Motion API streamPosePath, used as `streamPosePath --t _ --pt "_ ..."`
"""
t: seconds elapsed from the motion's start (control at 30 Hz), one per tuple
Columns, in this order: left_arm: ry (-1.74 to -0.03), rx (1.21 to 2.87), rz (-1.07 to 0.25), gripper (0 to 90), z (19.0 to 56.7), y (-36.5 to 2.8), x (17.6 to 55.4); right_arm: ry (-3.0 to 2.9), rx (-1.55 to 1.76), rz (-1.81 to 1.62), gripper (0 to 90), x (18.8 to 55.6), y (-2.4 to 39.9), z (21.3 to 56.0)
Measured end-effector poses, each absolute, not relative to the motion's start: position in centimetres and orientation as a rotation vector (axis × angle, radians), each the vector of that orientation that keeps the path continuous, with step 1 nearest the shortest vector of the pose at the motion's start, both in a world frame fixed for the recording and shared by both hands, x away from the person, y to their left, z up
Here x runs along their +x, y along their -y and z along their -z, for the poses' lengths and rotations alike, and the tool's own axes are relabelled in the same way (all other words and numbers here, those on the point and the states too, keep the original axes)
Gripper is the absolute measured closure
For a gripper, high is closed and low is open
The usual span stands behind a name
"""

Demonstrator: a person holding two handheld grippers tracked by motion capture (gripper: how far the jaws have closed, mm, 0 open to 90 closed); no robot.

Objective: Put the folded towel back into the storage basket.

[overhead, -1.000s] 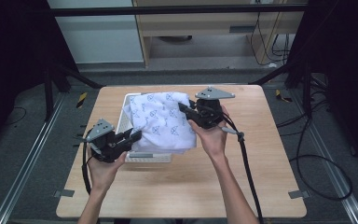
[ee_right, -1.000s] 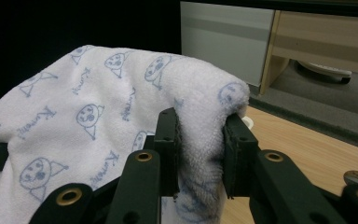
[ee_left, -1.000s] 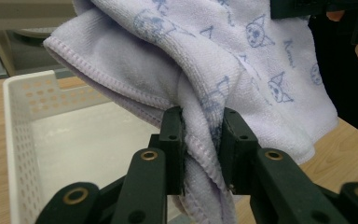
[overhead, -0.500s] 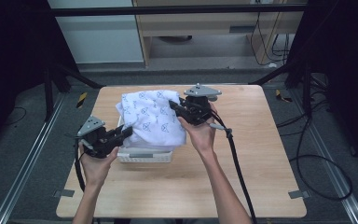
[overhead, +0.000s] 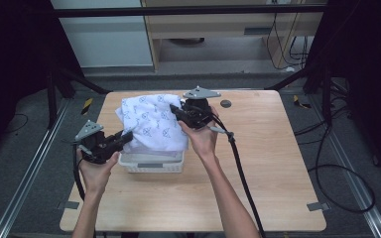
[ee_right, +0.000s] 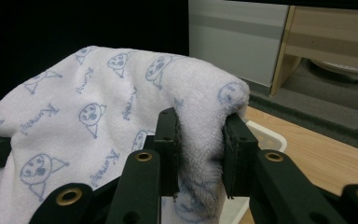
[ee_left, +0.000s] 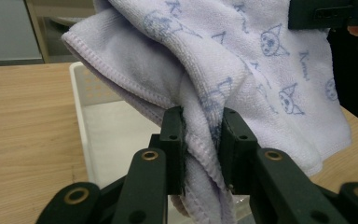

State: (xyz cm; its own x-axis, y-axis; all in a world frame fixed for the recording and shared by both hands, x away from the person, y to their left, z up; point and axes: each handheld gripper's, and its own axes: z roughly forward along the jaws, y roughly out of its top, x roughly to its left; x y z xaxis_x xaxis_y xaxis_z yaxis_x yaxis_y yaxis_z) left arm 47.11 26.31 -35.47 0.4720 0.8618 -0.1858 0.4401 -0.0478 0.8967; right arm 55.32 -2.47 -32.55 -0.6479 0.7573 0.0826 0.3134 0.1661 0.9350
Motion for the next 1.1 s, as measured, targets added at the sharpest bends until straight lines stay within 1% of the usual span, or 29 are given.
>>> streamPosePath --t 0.47,1.1 --pt "-1.195 1.687 -0.490 72.4 37.4 -27.5 48.7 -2.071 1.040 -1.442 71.2 56.9 0.7 34.3" --pt "-1.257 1.728 -0.469 72.3 39.7 -27.2 50.0 -2.116 1.090 -1.364 70.9 58.1 -0.1 37.2"
